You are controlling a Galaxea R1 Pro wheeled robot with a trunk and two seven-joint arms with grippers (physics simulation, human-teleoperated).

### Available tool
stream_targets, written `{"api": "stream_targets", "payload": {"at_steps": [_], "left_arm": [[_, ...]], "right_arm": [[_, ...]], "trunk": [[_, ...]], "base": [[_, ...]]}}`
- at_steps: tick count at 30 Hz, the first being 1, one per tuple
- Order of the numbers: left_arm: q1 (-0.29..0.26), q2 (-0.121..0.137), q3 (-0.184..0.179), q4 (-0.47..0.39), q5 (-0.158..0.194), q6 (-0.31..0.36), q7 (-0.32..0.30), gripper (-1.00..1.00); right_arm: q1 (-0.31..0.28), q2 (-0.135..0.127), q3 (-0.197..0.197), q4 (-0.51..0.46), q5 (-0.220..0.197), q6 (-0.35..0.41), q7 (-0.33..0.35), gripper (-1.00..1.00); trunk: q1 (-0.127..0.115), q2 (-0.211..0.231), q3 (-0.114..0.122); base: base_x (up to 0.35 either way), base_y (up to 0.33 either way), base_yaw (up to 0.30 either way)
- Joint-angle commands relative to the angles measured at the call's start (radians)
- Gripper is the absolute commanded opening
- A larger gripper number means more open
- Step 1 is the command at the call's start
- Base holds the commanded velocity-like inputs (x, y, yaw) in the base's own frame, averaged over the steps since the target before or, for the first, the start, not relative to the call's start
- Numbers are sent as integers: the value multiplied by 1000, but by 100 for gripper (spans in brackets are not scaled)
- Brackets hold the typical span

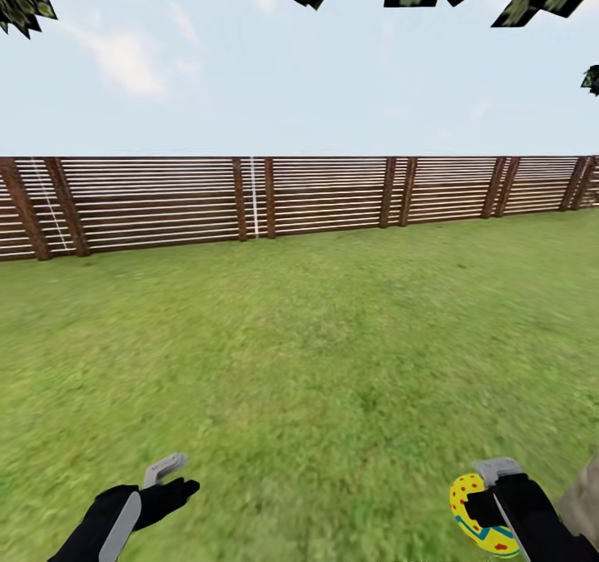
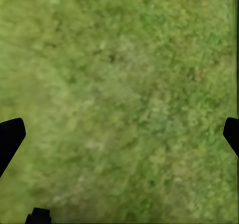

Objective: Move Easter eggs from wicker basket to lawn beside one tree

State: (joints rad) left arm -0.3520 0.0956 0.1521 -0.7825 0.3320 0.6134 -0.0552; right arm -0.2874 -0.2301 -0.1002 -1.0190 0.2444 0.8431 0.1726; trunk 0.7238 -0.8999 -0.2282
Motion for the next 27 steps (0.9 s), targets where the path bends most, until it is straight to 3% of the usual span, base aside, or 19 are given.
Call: {"api": "stream_targets", "payload": {"at_steps": [1,7,27], "left_arm": [[-1,0,3,-1,-1,6,-5,100],[-1,0,3,-1,-1,6,-6,100],[-1,3,8,-1,2,6,-4,100]], "right_arm": [[-1,0,-1,-1,10,4,10,-100],[-1,-2,-1,-3,10,5,11,-100],[-1,11,1,-3,10,2,11,-100]], "trunk": [[1,-1,-1],[1,-1,-1],[77,-141,-64]], "base": [[81,0,-273],[14,0,-258],[0,0,-8]]}}
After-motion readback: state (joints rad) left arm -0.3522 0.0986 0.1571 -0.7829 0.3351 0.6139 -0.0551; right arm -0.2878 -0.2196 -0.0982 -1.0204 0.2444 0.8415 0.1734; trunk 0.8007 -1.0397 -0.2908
